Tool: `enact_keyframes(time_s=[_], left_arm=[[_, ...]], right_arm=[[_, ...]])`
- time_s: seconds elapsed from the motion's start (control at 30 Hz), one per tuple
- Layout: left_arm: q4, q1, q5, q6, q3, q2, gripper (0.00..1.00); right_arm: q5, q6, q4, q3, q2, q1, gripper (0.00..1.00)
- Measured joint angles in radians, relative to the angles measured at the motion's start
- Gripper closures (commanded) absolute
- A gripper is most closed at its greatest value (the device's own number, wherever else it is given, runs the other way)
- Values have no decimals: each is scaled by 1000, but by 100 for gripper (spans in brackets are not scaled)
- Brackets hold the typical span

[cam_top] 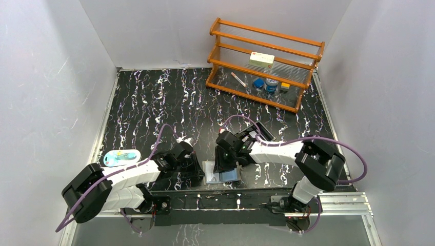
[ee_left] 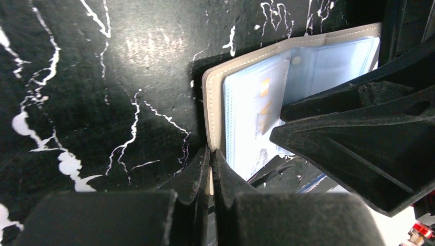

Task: Put the credit cards into the card holder
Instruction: Insert the credit card into the card holder.

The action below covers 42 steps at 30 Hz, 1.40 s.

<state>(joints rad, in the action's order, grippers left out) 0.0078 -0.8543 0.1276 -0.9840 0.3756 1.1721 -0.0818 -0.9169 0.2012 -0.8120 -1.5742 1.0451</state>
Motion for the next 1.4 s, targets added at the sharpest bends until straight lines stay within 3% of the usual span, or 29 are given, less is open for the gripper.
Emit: enact_keyframes(time_s=[0.27,0.47,0.7,0.9,1.1,1.4], left_arm=[[-109,0,-66,0,13,-53,100],[-198,0,-124,1,23,-96,100],[-267,0,-166,9,50,-109,73],[-312,0,-184,15,87,-176,60],[-303,0,-175,42,125,-219,59],[-298,0,-169,75,127,-251,59]], right_arm=[[2,12,10,-42,-19,10,60],[62,106,110,-134,18,9,55],[230,254,263,-247,115,-24,47],[420,399,378,-272,171,-96,47],[539,559,401,-249,177,-180,47],[546,743,363,-204,154,-335,45]])
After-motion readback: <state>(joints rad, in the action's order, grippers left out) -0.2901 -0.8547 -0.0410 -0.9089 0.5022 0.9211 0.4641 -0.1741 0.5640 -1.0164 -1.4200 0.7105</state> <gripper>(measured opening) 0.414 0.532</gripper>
